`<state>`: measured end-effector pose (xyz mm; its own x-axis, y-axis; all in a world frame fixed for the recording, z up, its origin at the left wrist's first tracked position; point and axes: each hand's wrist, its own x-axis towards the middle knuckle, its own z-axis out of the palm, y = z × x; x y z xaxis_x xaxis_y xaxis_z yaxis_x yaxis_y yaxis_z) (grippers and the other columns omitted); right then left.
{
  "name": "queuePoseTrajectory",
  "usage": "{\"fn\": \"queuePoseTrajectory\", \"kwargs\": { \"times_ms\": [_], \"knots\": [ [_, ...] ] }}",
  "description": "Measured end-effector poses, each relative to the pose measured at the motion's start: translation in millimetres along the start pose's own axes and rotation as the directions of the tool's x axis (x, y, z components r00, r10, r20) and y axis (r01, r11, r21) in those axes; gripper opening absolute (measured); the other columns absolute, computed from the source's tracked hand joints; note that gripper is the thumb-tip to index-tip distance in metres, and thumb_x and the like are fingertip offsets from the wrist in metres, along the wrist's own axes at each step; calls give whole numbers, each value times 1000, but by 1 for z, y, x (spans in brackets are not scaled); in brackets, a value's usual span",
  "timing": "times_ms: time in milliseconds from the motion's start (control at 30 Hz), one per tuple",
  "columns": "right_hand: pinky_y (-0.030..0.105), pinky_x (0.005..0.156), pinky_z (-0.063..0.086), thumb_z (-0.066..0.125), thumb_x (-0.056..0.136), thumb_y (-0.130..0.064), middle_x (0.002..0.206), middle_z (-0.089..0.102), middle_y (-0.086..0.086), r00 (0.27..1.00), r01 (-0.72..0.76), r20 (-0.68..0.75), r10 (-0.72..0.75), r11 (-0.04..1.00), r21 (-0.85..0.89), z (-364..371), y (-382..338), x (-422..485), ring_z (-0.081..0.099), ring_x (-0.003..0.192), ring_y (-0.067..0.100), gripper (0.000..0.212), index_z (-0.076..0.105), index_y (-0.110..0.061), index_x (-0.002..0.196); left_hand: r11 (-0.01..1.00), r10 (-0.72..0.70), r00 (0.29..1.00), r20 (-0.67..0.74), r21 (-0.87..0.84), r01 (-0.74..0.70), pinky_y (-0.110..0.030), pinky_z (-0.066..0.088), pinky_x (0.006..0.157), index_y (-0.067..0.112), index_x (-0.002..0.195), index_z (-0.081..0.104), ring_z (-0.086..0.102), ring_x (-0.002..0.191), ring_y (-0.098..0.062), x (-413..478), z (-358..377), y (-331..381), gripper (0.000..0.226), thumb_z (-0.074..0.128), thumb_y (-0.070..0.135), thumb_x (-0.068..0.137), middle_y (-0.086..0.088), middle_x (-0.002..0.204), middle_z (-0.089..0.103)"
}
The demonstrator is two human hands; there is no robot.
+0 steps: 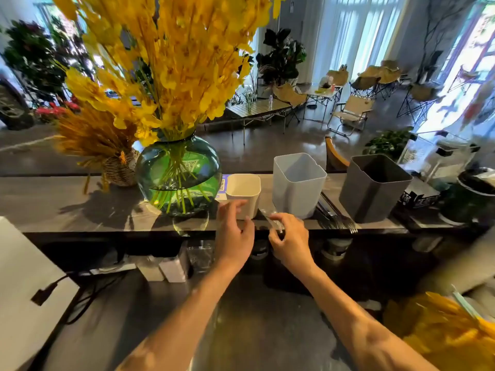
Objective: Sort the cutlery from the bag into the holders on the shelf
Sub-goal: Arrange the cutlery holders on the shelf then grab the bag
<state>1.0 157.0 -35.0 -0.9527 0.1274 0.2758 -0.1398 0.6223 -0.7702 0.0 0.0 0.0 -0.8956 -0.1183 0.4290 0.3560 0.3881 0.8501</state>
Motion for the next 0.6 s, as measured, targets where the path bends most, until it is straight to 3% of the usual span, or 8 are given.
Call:
{"fn": "queuePoseTrajectory", "kwargs": {
  "times_ms": [67,167,333,500,600],
  "knots": [
    [41,117,28,64,96,-27,141,53,-9,1000,-3,24,7,986,-169,3,-2,5,39,136,15,40,56,-32,135,984,117,993,-2,132,-116,-38,47,106,21,129,53,40,130,-18,9,4,-4,45,61,11,87,1,136,33],
    [42,122,19,62,98,-27,150,45,-7,996,-52,47,70,952,-302,9,0,11,30,143,19,47,51,-30,143,966,83,995,51,243,-93,-52,44,110,29,137,47,25,140,-25,20,10,-14,57,66,14,85,-1,151,17],
    [42,122,24,58,99,-27,155,42,-4,996,-7,76,39,920,-392,16,9,12,34,145,22,52,44,-25,150,909,41,989,143,405,-96,-54,32,118,37,145,40,5,149,-29,27,18,-28,65,68,23,88,-7,162,-4],
    [37,121,26,54,102,-19,159,38,0,981,160,176,-79,843,-513,14,16,9,33,146,21,54,39,-18,154,892,-7,986,169,447,-70,-49,39,115,34,145,36,18,147,-37,27,27,-31,69,71,24,87,-7,162,-8],
    [36,119,32,59,99,-11,156,42,2,952,288,254,-169,771,-568,9,20,9,39,139,23,53,45,-16,150,903,-9,991,132,428,-48,-51,45,109,31,134,37,25,144,-37,32,32,-29,63,75,24,84,-6,160,-3]
  ]
}}
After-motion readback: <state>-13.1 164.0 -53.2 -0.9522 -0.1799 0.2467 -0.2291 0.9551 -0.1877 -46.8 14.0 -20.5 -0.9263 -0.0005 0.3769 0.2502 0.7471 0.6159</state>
